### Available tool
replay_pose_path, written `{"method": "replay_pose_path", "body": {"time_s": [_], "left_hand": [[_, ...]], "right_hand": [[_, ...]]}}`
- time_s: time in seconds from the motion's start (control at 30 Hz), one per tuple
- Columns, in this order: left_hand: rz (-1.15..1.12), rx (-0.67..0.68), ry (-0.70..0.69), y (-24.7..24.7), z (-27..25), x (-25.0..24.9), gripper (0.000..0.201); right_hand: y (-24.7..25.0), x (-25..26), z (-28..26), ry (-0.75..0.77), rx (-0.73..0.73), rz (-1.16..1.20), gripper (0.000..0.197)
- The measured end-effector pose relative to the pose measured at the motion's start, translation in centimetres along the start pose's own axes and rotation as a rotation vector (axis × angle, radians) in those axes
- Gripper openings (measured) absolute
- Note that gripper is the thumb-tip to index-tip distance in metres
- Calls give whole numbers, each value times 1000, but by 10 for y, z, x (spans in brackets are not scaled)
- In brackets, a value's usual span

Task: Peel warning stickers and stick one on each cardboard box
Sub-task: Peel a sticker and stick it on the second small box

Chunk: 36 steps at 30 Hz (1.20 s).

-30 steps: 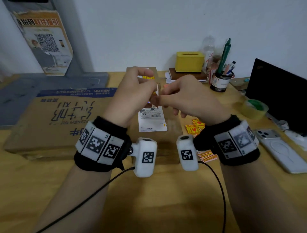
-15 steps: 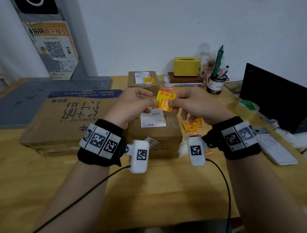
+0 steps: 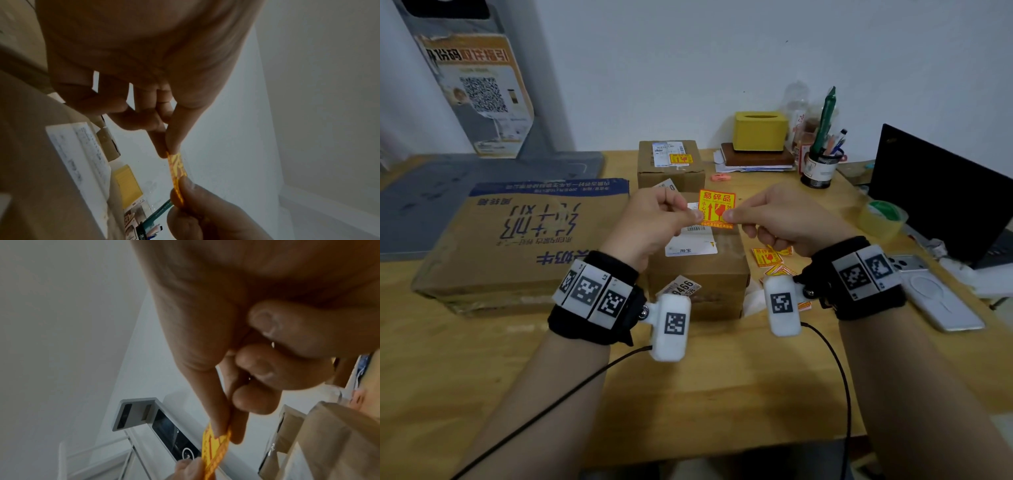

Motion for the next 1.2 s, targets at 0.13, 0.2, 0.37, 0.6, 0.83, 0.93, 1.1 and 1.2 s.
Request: {"method": "replay_pose_path", "body": {"time_s": [0.13,0.2,0.37,0.6,0.83,0.93,1.1,1.2], "left_hand": [[36,49,93,0,-1,4,9],[19,76,148,0,-3,6,11],[11,65,195,5,-4,6,18],[41,84,215,2,-5,9,12],[115,98,195,-5,-8,5,12],[135,95,192,-5,-8,6,11],[156,93,190,-6,-7,7,13],[172,105,191,-7,-6,8,13]], "right_hand": [[-5,-7,2,-55,32,-35,27],[-8,-12,4,-81,36,-48,26],[-11,-20,5,-131,47,-52,24],[-24,-18,5,-149,94,-138,29],[-22,-18,9,-178,63,-191,43],[-23,-19,9,-186,58,-194,44],[-24,-19,10,-197,58,-208,43],[-24,-16,10,-199,70,-235,39]]}}
Point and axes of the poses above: each hand's wrist, its own z-axis towards the middle knuckle, its own y-axis out of the back of the hand, x = y × z, the point moved 5 cm from there along z, towards the middle knuckle, and after that the axes turned 3 degrees about y, right-handed, at the moved point
